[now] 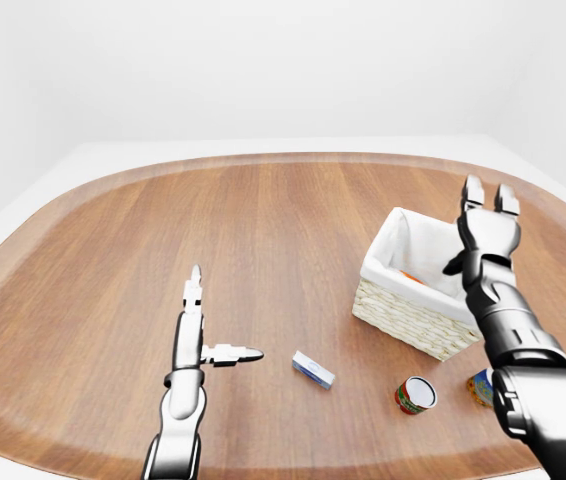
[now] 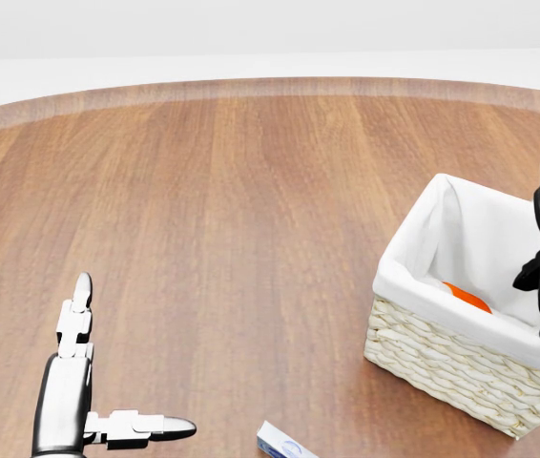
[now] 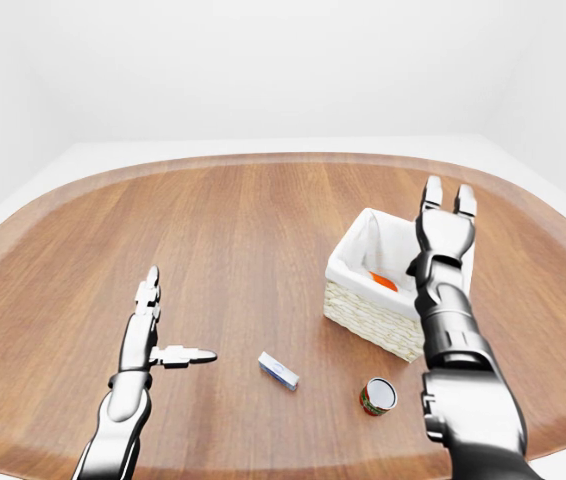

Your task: Pick up the ketchup, and put it in the basket.

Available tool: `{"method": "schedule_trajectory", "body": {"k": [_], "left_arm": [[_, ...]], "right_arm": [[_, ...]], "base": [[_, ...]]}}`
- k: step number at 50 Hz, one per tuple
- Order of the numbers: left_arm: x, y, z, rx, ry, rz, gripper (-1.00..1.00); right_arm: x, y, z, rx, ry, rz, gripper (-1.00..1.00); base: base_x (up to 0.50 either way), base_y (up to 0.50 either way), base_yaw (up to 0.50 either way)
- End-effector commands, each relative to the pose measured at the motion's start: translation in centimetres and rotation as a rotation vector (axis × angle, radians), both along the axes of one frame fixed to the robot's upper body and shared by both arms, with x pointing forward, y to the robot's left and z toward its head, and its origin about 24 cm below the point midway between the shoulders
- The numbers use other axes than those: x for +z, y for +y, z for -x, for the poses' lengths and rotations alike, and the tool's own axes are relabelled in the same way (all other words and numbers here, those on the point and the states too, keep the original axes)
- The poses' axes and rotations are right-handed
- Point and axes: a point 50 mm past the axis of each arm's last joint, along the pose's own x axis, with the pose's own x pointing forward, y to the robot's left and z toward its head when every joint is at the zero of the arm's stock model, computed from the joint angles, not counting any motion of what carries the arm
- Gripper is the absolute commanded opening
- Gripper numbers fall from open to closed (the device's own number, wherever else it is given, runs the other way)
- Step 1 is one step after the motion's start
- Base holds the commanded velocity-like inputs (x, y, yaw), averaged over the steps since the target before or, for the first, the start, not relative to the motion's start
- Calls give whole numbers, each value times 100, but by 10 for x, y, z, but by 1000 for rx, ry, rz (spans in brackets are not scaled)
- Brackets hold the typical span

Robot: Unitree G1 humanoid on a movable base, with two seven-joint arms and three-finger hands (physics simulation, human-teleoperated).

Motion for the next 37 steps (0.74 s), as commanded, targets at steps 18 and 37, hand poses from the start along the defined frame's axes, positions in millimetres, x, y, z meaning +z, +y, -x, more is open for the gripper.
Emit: {"method": "schedule_trajectory", "body": {"k": [18, 37], "left_arm": [[5, 0, 2, -5, -18, 3, 100], [7, 0, 3, -6, -25, 5, 100]], "right_arm": [[97, 44, 52, 208, -135, 145, 100], [146, 81, 120, 234, -233, 240, 100]], "base": [[0, 0, 0], [0, 0, 0]]}}
